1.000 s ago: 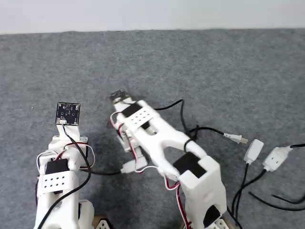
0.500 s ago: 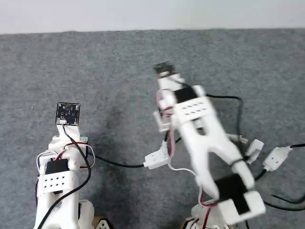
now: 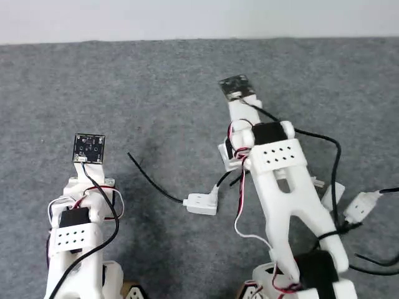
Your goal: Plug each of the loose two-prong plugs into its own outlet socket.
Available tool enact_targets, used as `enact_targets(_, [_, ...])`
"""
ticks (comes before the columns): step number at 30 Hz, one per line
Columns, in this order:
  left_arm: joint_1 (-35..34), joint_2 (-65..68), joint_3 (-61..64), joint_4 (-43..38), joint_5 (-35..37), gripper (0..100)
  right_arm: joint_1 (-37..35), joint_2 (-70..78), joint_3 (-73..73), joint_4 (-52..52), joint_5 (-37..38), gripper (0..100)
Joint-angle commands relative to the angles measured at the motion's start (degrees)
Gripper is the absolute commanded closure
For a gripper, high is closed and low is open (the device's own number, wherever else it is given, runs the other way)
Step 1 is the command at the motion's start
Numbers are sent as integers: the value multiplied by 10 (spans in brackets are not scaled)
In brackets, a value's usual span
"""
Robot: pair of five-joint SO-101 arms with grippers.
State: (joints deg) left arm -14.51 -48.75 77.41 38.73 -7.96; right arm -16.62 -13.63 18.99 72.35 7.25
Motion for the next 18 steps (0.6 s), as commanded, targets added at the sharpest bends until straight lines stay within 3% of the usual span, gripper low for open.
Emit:
enact_targets(1, [4,-10,-19,-17,-7,985,-14,-65,-88,21,55,702])
enact_targets(6, [4,-11,-19,-17,-8,985,-17,-119,-205,109,135,702])
enact_targets(10, [4,-12,-19,-17,-8,985,-99,-132,-236,196,260,702])
enact_targets(14, [2,-12,-19,-17,-8,985,-218,-103,-141,228,391,702])
enact_targets(18, [1,-12,-19,-17,-8,985,-262,-58,-4,134,475,702])
